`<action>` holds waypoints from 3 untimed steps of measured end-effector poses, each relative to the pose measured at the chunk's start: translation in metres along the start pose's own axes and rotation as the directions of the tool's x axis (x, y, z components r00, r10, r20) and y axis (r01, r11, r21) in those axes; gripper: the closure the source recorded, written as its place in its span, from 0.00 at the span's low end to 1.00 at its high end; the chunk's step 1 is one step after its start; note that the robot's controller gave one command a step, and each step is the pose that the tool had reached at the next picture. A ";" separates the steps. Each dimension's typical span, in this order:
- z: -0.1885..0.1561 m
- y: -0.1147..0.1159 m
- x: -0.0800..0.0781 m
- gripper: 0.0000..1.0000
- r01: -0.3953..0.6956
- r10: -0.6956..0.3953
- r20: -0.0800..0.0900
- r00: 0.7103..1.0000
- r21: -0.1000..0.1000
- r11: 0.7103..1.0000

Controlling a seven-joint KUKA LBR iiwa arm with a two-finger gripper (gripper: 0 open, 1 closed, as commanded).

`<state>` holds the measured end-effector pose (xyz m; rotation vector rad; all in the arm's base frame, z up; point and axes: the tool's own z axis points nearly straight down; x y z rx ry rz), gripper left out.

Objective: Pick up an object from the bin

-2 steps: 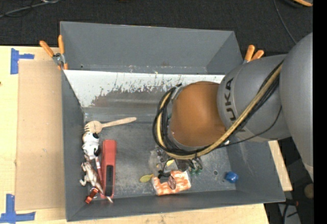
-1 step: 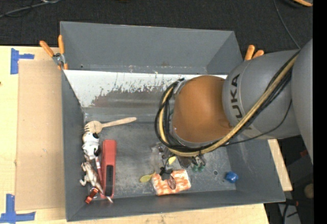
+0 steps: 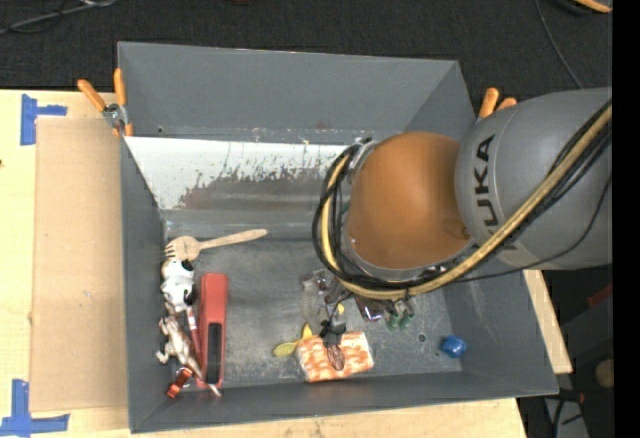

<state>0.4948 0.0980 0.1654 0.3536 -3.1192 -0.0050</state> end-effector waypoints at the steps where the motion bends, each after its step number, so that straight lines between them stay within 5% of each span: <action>1: 0.004 -0.002 -0.002 1.00 -0.019 0.019 -0.001 1.000 0.000 1.000; 3: 0.055 0.000 0.012 1.00 0.103 -0.103 -0.004 0.995 -0.001 0.995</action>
Offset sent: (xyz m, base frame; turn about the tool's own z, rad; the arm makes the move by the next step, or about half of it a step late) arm -0.0046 -0.0004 -0.0183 -0.0549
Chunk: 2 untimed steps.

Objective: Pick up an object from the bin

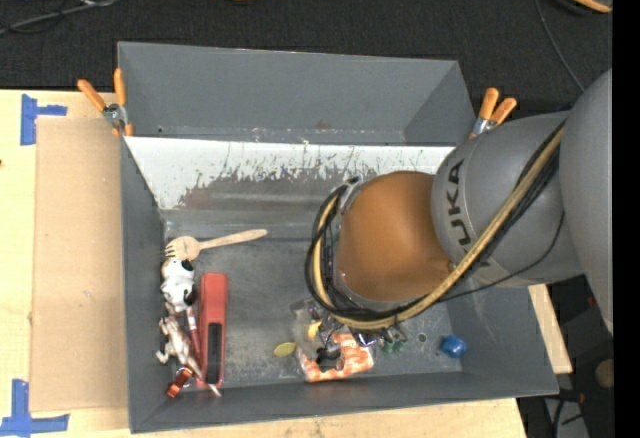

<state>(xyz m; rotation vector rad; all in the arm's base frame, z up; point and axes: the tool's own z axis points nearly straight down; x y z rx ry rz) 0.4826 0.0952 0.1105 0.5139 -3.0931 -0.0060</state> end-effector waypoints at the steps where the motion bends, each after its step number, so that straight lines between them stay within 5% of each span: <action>1: 0.012 0.002 0.002 1.00 0.006 -0.006 -0.001 1.000 -0.001 1.000; 2: 0.025 -0.015 0.007 1.00 0.303 -0.303 -0.002 0.953 -0.002 0.953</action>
Offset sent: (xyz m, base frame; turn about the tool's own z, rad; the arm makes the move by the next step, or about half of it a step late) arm -0.0005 -0.0352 -0.0405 -0.5701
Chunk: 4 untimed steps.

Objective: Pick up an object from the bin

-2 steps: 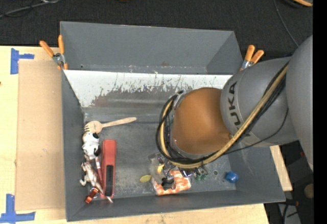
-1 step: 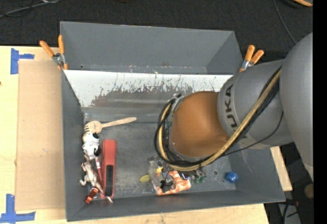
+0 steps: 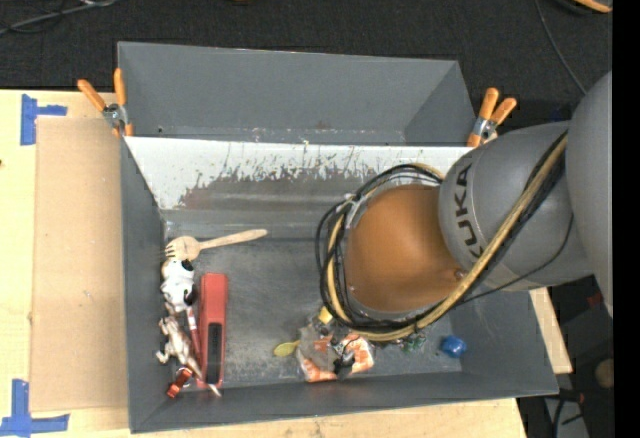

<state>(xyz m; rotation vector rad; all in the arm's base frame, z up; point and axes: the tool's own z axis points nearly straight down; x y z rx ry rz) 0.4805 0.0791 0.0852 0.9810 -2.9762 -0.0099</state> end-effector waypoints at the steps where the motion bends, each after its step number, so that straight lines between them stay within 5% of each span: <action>1: 0.008 0.005 0.004 1.00 -0.075 0.075 0.001 0.997 0.001 0.997; 2: -0.008 0.005 0.004 1.00 -0.093 0.093 0.001 0.996 0.000 0.996; 3: -0.036 -0.005 0.016 0.00 -0.204 0.204 0.001 0.979 -0.001 0.979; 4: -0.043 -0.007 0.019 0.00 -0.233 0.233 0.002 0.972 -0.001 0.972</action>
Offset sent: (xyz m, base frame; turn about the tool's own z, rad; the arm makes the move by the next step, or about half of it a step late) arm -0.0047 -0.0005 0.0214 -0.1126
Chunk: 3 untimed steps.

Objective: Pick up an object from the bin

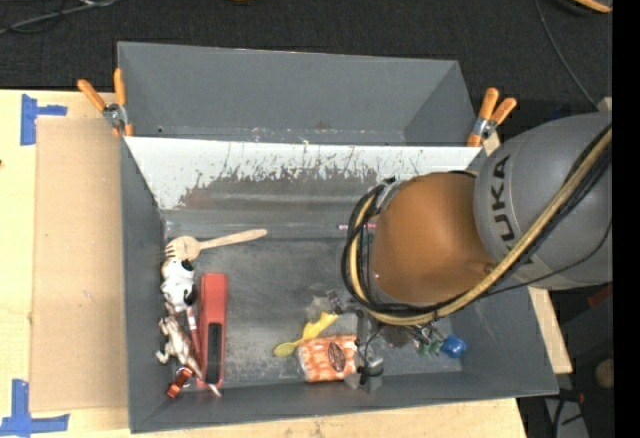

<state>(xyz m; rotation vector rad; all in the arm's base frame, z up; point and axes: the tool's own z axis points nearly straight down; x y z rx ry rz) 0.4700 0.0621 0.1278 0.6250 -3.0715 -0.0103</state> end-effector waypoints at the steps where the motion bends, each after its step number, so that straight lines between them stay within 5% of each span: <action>1: 0.052 -0.011 -0.008 0.00 -0.017 0.017 0.024 1.000 0.005 1.000; 2: 0.059 -0.010 0.001 1.00 -0.010 0.010 0.009 1.000 0.001 1.000; 3: 0.058 -0.010 0.002 1.00 -0.009 0.009 0.008 1.000 0.001 1.000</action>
Offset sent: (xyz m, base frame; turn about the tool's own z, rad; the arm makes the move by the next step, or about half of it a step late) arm 0.0010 -0.0099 -0.0578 0.0043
